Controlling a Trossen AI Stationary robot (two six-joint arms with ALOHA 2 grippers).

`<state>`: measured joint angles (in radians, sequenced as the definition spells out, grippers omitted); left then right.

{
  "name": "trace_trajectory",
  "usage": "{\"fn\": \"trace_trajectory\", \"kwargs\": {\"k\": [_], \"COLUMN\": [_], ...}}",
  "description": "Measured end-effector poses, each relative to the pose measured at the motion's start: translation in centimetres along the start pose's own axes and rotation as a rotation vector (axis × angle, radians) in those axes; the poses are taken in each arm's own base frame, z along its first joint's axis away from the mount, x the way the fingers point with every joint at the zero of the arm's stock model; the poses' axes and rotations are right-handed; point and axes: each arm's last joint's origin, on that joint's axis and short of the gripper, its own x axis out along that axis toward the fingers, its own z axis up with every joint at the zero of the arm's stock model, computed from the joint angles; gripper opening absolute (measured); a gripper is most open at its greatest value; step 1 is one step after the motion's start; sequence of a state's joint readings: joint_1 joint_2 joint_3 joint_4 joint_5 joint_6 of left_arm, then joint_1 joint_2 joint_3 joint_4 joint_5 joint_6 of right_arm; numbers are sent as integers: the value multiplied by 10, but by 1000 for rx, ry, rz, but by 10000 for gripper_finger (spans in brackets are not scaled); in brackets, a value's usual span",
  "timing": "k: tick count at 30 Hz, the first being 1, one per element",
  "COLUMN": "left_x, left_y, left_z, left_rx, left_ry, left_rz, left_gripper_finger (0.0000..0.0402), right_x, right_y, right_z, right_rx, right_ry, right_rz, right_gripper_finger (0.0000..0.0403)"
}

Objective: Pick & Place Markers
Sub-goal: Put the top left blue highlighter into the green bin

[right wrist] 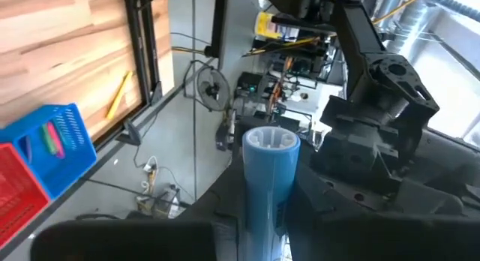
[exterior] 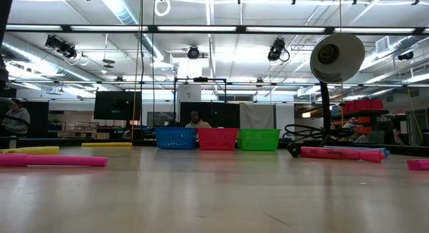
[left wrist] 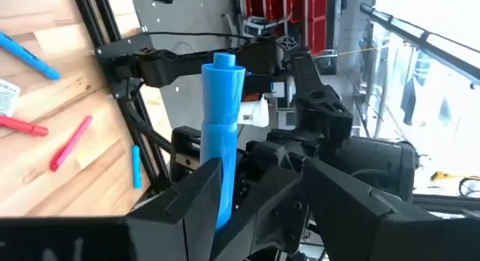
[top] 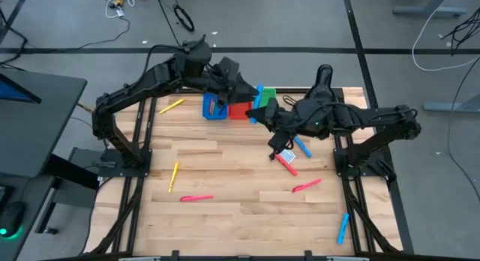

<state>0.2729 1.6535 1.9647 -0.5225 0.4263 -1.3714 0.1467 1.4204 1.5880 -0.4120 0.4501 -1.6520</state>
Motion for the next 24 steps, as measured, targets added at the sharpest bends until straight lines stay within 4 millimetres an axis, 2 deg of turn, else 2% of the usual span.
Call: {"fn": "trace_trajectory", "kwargs": {"k": [10, 20, 24], "left_x": [5, 32, 33], "left_y": [15, 13, 15], "left_z": [-3, -8, -8], "left_rx": [49, 89, 80], "left_ry": [-47, 1, 7], "left_rz": [156, 40, 45], "left_gripper_finger": [197, 196, 169], "right_x": [-2, -3, -5], "right_y": [1, -3, -3], "right_z": [7, 7, 9], "right_rx": [5, 41, 43], "right_ry": [-29, -61, -68], "right_rz": [8, -19, -22], "right_gripper_finger": [52, 52, 52]}}
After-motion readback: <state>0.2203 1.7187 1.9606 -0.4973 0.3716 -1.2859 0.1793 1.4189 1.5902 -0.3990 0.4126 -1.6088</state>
